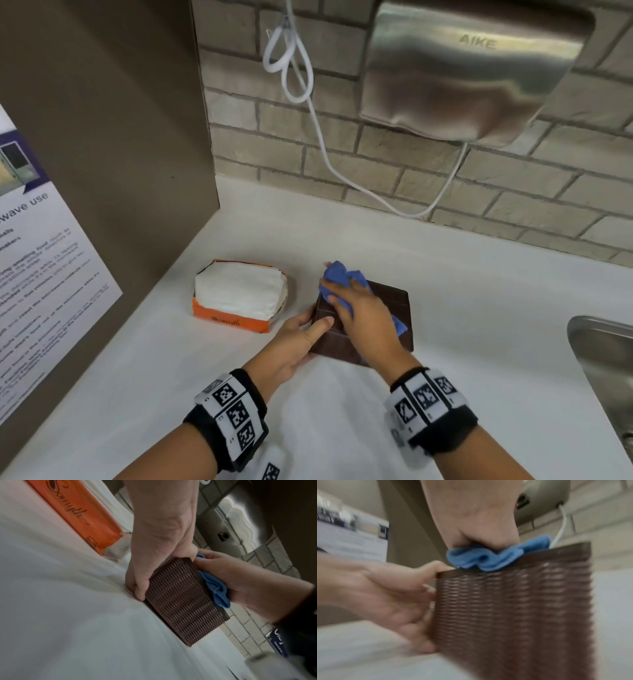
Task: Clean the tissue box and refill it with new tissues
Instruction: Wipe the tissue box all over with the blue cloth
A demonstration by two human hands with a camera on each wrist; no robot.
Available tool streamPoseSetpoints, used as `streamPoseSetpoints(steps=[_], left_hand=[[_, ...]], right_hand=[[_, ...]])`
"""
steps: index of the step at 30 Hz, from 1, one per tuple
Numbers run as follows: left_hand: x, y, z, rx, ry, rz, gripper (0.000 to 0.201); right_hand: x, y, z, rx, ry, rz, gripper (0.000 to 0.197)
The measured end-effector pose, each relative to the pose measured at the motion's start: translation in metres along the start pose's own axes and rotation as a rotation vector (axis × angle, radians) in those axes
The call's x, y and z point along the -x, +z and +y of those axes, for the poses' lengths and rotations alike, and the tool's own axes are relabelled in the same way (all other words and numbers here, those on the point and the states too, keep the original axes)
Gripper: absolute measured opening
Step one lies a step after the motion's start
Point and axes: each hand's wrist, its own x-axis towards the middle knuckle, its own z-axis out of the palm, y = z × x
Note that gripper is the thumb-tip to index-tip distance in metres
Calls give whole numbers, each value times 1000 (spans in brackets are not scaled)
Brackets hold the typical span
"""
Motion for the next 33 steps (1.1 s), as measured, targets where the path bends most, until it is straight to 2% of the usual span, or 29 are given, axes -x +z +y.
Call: streamPoseSetpoints(steps=[4,7,10,12,14,18,20,22,25,28,33], left_hand=[[-4,1,-2,27,4,3,33],[-1,0,-2,8,38,-21,36],[2,-3,2,53,38,-102,44],[2,-6,8,232,-53,-103,47],[-5,-9,11,334,-150,-22,57],[-18,-8,11,159,-150,10,52],[-18,-10,14,148,-155,-66,46],[-18,-13,19,124,-201,-136,49],[-23,-16,17,86,-243,-160,51],[-25,-13,23,77,-250,-173,42],[-29,-3,35,11,-272,-79,55]], right_hand=[[-15,2,7,29,128,78,36],[7,17,-8,-25,21,111,33],[23,16,-9,-107,-40,152,33],[26,14,-6,-114,-64,181,33],[28,13,-5,-130,-138,191,32],[38,17,4,-158,-322,147,31],[46,17,9,-170,-366,128,31],[51,15,12,-187,-391,116,31],[50,13,15,-203,-393,96,33],[48,14,16,-207,-388,90,34],[52,13,19,-153,-430,83,34]])
